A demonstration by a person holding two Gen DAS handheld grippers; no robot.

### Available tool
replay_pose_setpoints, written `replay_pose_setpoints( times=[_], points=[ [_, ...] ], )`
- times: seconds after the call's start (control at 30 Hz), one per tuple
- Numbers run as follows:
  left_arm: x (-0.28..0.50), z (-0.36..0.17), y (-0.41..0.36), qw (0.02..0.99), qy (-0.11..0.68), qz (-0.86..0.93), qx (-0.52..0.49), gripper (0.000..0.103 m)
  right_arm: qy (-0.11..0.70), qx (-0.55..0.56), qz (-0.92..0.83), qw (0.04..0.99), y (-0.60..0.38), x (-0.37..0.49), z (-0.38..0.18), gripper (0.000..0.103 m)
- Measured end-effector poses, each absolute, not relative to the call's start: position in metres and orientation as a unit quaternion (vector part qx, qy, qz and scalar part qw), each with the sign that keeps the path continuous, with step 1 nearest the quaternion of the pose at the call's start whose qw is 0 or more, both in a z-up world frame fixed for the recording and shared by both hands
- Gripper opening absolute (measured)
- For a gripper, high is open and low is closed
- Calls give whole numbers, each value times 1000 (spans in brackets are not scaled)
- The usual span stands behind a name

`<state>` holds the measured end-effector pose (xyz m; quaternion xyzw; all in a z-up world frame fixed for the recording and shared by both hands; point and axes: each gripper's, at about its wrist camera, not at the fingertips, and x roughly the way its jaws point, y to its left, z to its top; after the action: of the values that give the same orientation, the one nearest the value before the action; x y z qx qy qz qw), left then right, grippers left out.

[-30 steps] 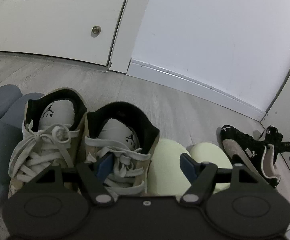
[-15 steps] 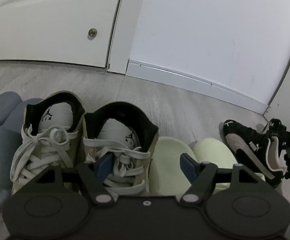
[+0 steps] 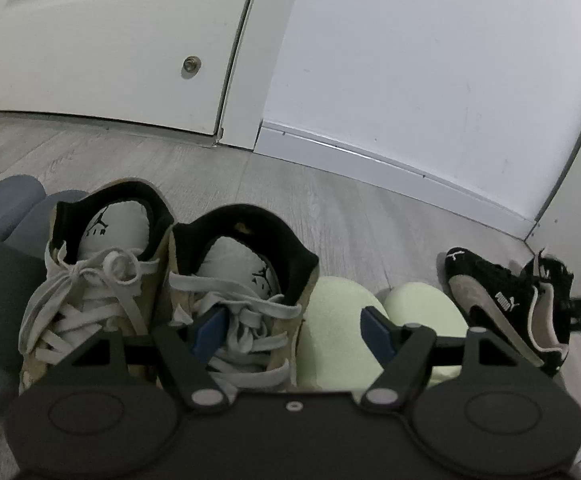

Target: Organize scattered shoes

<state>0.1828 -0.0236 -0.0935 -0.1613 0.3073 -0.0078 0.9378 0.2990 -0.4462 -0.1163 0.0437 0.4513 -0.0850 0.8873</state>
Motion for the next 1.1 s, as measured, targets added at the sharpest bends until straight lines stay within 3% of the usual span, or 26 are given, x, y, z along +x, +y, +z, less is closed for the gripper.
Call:
replay_pose_setpoints(
  times=[0.3,0.5,0.63,0.73,0.8,0.93,1.1],
  points=[
    [164,-86,-18,937,303,-14,-173,74,471,69,-68,877,-451,259,-113,88],
    [158,-85,-21,938,306,-13,-163,74,314,-64,-45,946,-398,211,-39,88],
    [156,-83,-23,939,303,-20,-161,74,363,-77,-14,929,-370,225,-32,87],
    [153,-82,-23,939,303,-20,-161,74,416,-8,-16,909,-353,243,-41,74],
    [150,-83,-22,939,303,-17,-163,74,447,54,-30,892,-351,246,-56,54],
    [149,-83,-17,939,300,-11,-166,74,482,176,-69,855,-362,237,-82,48],
    [157,-84,-16,939,295,-17,-176,74,476,224,-75,847,-380,220,-71,48]
  ],
)
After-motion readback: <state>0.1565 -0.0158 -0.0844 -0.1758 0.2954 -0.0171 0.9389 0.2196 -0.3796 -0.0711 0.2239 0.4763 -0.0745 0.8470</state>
